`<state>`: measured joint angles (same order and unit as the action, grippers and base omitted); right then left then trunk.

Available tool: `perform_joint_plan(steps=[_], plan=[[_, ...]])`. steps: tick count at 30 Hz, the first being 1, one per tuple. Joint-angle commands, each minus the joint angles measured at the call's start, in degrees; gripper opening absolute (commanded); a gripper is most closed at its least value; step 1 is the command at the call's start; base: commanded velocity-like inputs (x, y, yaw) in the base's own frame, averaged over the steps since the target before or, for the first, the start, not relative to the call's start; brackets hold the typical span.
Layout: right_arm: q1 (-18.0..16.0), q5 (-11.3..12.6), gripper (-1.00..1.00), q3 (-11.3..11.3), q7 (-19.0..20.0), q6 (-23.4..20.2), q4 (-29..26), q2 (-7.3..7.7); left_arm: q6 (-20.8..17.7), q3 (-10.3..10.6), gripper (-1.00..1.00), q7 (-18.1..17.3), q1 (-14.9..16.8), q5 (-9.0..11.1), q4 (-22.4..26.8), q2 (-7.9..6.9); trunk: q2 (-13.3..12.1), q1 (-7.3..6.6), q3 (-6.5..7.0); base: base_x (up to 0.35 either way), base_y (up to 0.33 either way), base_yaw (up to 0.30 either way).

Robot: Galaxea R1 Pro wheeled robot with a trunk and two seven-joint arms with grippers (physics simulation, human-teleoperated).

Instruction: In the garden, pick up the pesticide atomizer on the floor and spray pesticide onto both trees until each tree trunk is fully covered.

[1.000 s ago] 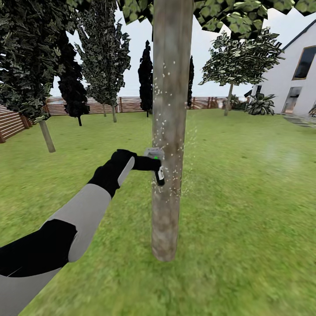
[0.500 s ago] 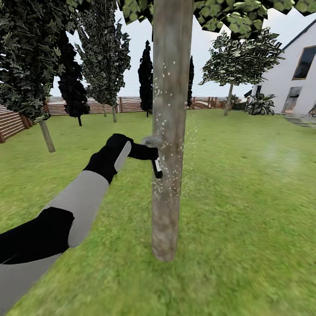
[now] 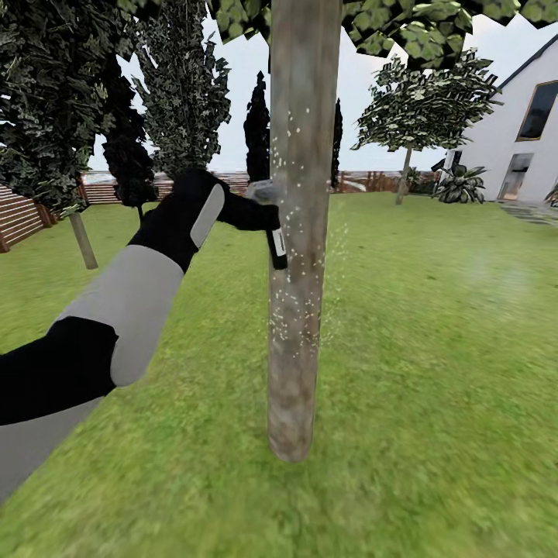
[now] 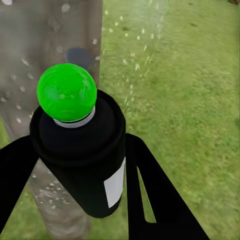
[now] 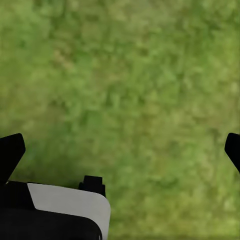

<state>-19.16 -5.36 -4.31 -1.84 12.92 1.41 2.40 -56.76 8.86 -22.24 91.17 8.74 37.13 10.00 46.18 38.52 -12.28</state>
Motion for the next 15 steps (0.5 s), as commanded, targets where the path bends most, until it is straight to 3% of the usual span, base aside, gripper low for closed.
perform_joint_plan(steps=[1, 6, 8, 9, 10, 12, 15], plan=[[0.00, 0.00, 1.00, 0.00, 0.00, 0.00, 0.00, 0.00, 0.00, 0.02, -1.00, 0.11, 0.61, -0.04, 0.03, 0.00, 0.00, 0.00, 0.00, 0.000, 0.000, 0.000], [0.00, 0.00, 1.00, 0.00, 0.00, 0.00, 0.00, -0.03, -0.17, 0.02, -1.00, -0.03, 3.59, 0.09, 0.08, 0.00, 0.00, 0.00, 0.00, 0.000, 0.000, 0.000], [0.00, 0.00, 1.00, 0.00, 0.02, 0.00, 0.00, -0.03, -0.25, 0.02, -1.00, -0.25, 3.97, 3.07, 0.08, 0.00, 0.00, 0.00, 0.00, 0.000, 0.000, 0.000], [0.00, 0.00, 1.00, 0.00, 0.01, 0.00, 0.00, -0.03, -0.23, 0.06, -1.00, -0.30, 4.04, 6.70, 0.06, 0.00, 0.00, 0.00, 0.00, 0.000, 0.000, 0.000], [0.00, 0.00, 1.00, 0.00, 0.00, 0.00, 0.00, -0.03, -0.21, 0.13, -1.00, -0.33, 4.07, 8.64, 0.02, 0.00, 0.00, 0.00, 0.00, 0.000, 0.000, 0.000], [0.00, 0.00, 1.00, 0.00, 0.01, 0.00, 0.00, -0.03, -0.20, 0.53, -1.00, -0.37, 4.10, 10.15, -0.23, 0.00, 0.00, 0.00, 0.00, 0.000, 0.000, 0.000], [0.00, 0.00, 1.00, 0.00, 0.01, 0.00, 0.00, -0.03, -0.09, 6.77, -1.00, -0.35, 4.10, 10.62, -2.88, 0.00, 0.00, 0.00, 0.00, 0.000, 0.000, 0.000]])
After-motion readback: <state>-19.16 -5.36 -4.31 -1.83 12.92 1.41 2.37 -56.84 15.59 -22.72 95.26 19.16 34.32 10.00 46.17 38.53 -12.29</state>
